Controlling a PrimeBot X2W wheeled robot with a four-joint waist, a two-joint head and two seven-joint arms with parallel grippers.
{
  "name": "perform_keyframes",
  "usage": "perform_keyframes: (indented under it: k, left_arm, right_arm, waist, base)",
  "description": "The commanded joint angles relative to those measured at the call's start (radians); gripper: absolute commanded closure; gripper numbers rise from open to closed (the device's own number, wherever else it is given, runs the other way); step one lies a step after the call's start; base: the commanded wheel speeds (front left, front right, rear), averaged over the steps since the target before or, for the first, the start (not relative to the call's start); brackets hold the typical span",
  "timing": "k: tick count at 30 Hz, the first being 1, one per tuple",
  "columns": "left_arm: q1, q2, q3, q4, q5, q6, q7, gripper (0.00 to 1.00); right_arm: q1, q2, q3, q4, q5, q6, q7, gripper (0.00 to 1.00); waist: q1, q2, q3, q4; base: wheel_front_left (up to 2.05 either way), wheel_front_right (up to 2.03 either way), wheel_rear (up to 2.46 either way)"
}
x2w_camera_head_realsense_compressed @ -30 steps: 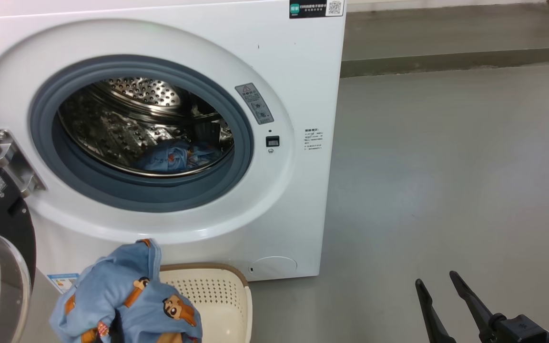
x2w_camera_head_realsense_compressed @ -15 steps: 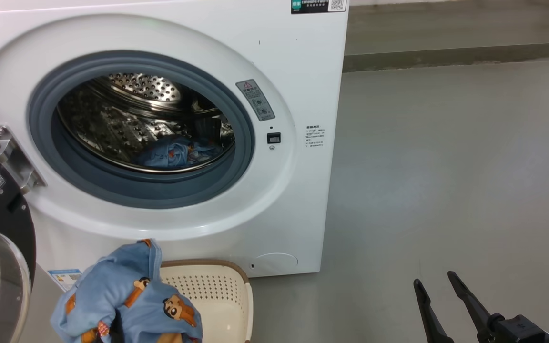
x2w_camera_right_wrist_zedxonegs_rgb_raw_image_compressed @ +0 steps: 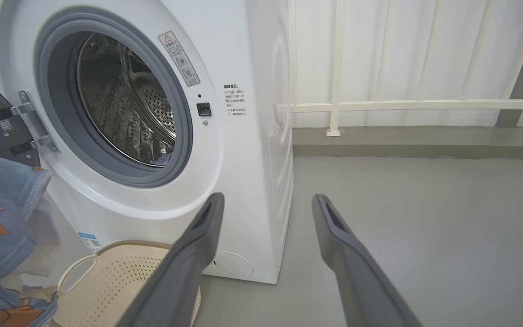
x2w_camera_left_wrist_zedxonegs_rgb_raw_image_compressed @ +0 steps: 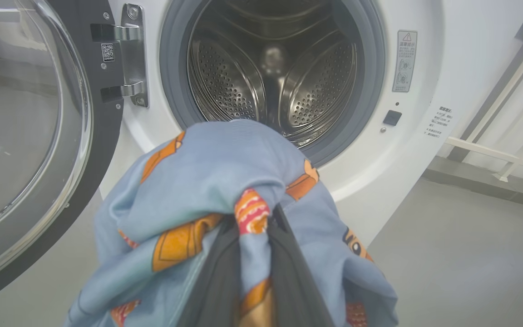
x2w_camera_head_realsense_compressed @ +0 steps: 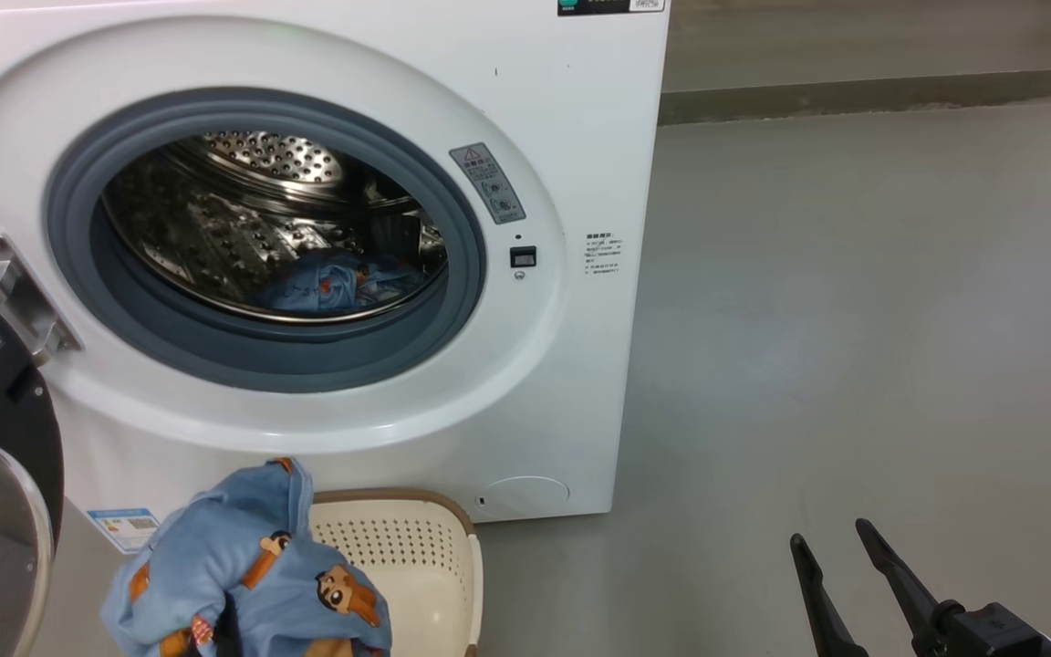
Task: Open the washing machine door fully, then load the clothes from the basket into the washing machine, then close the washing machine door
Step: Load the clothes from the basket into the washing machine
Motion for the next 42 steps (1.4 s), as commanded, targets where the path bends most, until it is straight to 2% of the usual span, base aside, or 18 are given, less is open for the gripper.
perform_keyframes:
  k: [1, 11, 21, 27, 35, 36, 42]
  left_arm:
    - [-0.031, 0.009, 0.025, -0.029, 0.015, 0.006, -0.009, 1.0]
    - [-0.115, 0.009, 0.02, 0.014, 0.016, -0.014, -0.009, 1.0]
    - [-0.373, 0.022, 0.075, 0.076, 0.051, -0.035, -0.009, 1.0]
    - [-0.605, 0.082, 0.116, 0.161, 0.08, -0.039, -0.009, 1.0]
    - [-0.943, 0.186, 0.158, 0.438, 0.115, -0.034, -0.009, 1.0]
    - [-1.02, 0.213, 0.163, 0.503, 0.126, -0.031, -0.009, 1.0]
    - [-1.2, 0.281, 0.179, 0.648, 0.155, -0.018, -0.009, 1.0]
  right_arm:
    - [-0.029, -0.008, 0.025, -0.028, -0.003, 0.002, -0.005, 0.0]
    - [-0.047, -0.011, 0.042, -0.029, 0.001, 0.002, -0.005, 0.0]
    - [-0.139, 0.001, 0.055, -0.042, 0.017, 0.002, -0.005, 0.0]
    - [-0.22, 0.011, 0.084, -0.033, 0.03, 0.002, -0.005, 0.0]
    - [-0.283, 0.017, 0.149, -0.016, 0.047, 0.002, -0.005, 0.0]
    - [-0.291, 0.016, 0.156, -0.014, 0.051, 0.002, -0.005, 0.0]
    - [-0.309, 0.015, 0.177, -0.005, 0.064, 0.002, -0.005, 0.0]
  waist:
    - [0.0, -0.0001, 0.006, -0.005]
    - [0.0, -0.0001, 0.06, -0.042]
    - [0.0, -0.0001, 0.27, -0.112]
    - [0.0, -0.0001, 0.393, -0.161]
    - [0.0, -0.0001, 0.502, -0.239]
    - [0.0, -0.0001, 0.532, -0.258]
    - [0.0, -0.0001, 0.609, -0.304]
  base:
    - [0.0, 0.0, 0.0]
    - [0.0, 0.0, 0.0]
    - [0.0, 0.0, 0.0]
    - [0.0, 0.0, 0.0]
    - [0.0, 0.0, 0.0]
    - [0.0, 0.0, 0.0]
    - [0.0, 0.0, 0.0]
